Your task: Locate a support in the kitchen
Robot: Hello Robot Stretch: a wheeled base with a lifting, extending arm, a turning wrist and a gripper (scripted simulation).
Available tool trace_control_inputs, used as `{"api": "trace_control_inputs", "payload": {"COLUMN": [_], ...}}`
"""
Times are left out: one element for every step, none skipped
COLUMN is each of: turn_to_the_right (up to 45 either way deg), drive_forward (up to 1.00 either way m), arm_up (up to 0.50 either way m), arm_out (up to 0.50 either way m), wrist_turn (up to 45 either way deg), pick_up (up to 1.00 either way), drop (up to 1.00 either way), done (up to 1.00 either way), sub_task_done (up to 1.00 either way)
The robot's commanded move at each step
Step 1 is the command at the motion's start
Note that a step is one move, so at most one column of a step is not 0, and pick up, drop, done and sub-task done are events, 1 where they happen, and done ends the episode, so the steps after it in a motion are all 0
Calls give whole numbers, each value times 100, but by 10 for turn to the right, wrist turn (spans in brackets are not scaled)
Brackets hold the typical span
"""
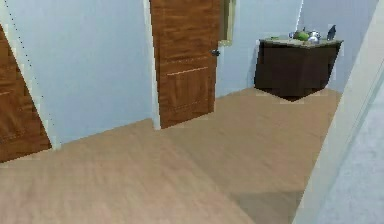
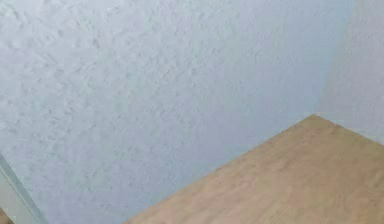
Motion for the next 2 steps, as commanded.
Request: {"api": "trace_control_inputs", "payload": {"turn_to_the_right": [60,0], "drive_forward": [0,65], "arm_up": [0,0], "arm_out": [0,0], "wrist_turn": [0,0], "pick_up": [0,0], "drop": [0,0], "done": [0,0], "sub_task_done": [0,0]}}
